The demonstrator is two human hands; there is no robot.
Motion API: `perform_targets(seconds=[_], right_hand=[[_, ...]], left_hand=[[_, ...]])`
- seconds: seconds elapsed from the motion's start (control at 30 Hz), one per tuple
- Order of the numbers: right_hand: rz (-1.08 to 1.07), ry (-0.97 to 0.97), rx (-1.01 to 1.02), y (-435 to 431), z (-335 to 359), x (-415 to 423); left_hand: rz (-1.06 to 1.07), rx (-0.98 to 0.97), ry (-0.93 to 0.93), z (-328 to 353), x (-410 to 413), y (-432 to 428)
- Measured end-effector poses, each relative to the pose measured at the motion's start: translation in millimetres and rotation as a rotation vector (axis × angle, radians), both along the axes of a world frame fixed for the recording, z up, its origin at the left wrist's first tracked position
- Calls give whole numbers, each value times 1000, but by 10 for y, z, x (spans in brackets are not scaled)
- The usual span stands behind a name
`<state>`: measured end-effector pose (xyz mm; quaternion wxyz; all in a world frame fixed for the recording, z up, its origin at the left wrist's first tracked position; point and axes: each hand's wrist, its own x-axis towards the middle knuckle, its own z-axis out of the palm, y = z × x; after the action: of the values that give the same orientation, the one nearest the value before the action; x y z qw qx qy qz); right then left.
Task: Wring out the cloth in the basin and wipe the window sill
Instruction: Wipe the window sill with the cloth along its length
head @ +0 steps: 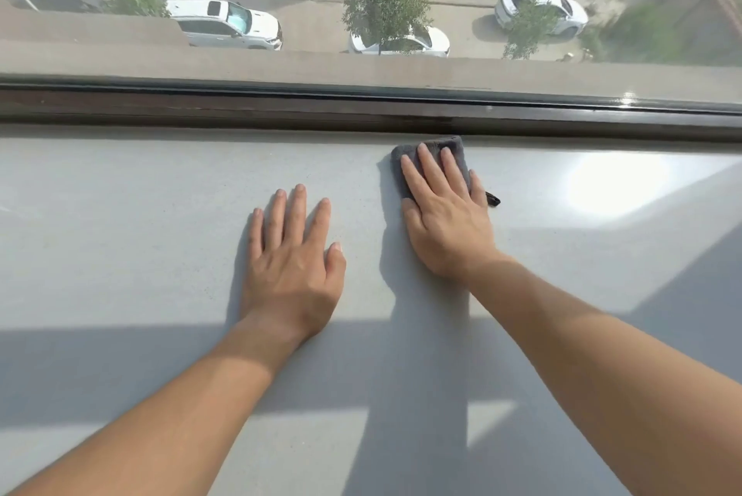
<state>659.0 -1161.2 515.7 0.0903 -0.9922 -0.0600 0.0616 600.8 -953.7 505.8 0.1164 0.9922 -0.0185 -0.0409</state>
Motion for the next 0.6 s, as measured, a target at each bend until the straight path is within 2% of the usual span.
perform_targets(seconds=[0.07, 0.17, 0.23, 0.3, 0.37, 0.47, 0.5, 0.6], right_hand=[[67, 3, -4, -317, 10, 59], [-188, 23, 7, -629, 5, 205], [-270, 12, 19, -505, 3, 139], [-183, 2, 20, -281, -3, -171], [25, -23, 8, -158, -18, -626], [191, 1, -10, -407, -13, -800], [162, 13, -27, -543, -22, -674], [-114, 30, 0, -818, 0, -239]], left_hand=[[-5, -19, 4, 2, 9, 8], [-7, -22, 15, 20, 13, 7], [1, -19, 17, 26, 3, 5], [4, -32, 28, 24, 6, -10], [19, -61, 30, 34, 5, -14], [39, -80, 7, 76, -55, -37], [49, -89, -9, 96, -110, -63], [71, -126, -67, 138, -391, -245]])
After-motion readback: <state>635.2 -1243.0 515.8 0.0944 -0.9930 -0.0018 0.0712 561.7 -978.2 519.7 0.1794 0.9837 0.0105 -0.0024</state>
